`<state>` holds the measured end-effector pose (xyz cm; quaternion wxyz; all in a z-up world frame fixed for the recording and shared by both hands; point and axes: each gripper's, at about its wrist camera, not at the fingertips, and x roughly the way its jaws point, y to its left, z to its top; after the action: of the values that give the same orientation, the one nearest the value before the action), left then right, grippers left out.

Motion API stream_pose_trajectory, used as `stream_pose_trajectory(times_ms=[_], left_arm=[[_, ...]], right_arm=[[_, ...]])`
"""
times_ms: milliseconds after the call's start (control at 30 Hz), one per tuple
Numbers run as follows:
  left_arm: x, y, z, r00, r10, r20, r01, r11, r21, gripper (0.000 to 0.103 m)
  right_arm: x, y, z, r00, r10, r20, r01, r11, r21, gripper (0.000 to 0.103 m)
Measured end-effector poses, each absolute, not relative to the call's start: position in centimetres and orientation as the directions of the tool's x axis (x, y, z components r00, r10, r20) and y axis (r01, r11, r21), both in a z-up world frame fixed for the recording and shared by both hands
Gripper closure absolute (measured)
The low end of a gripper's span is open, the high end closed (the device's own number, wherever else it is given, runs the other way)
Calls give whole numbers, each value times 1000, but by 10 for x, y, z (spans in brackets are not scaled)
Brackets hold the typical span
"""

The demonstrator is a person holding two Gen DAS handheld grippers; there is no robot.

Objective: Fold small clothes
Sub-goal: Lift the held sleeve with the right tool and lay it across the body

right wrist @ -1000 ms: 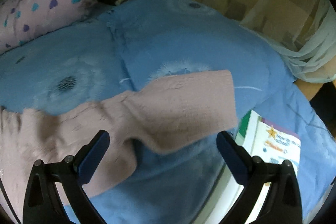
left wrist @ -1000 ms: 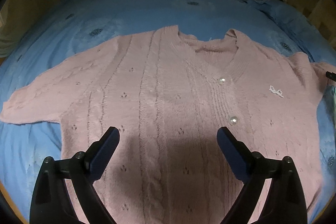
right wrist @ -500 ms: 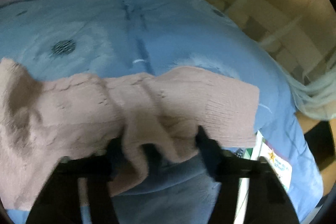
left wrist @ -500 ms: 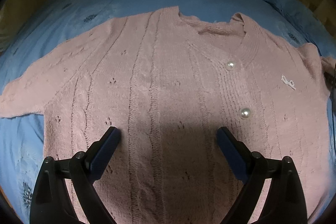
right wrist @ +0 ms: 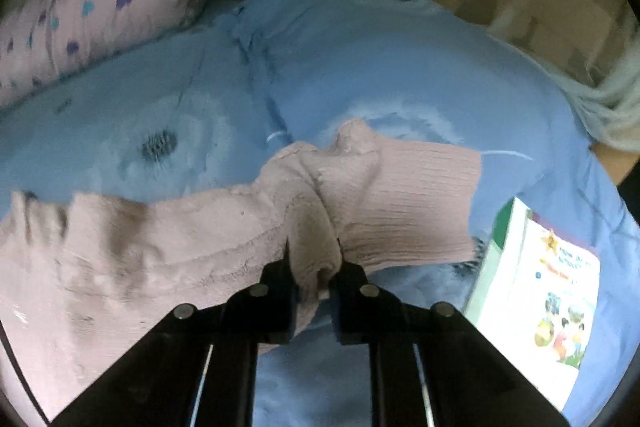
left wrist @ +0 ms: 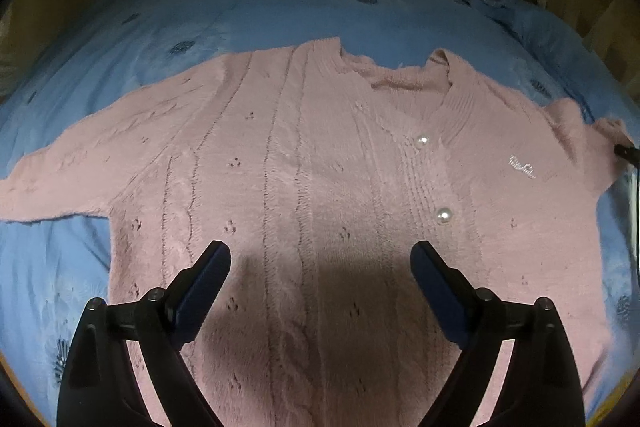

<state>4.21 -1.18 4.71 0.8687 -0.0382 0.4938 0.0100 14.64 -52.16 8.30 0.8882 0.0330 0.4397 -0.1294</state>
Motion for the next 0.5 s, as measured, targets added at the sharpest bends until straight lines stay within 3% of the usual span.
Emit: stream_pose_trajectory(times_ms=[500], left_arm=[[26, 3, 65, 526, -8, -850, -73, 996, -54, 15]], right_arm=[[96, -497, 166, 689, -151, -708, 205, 979, -9, 91]])
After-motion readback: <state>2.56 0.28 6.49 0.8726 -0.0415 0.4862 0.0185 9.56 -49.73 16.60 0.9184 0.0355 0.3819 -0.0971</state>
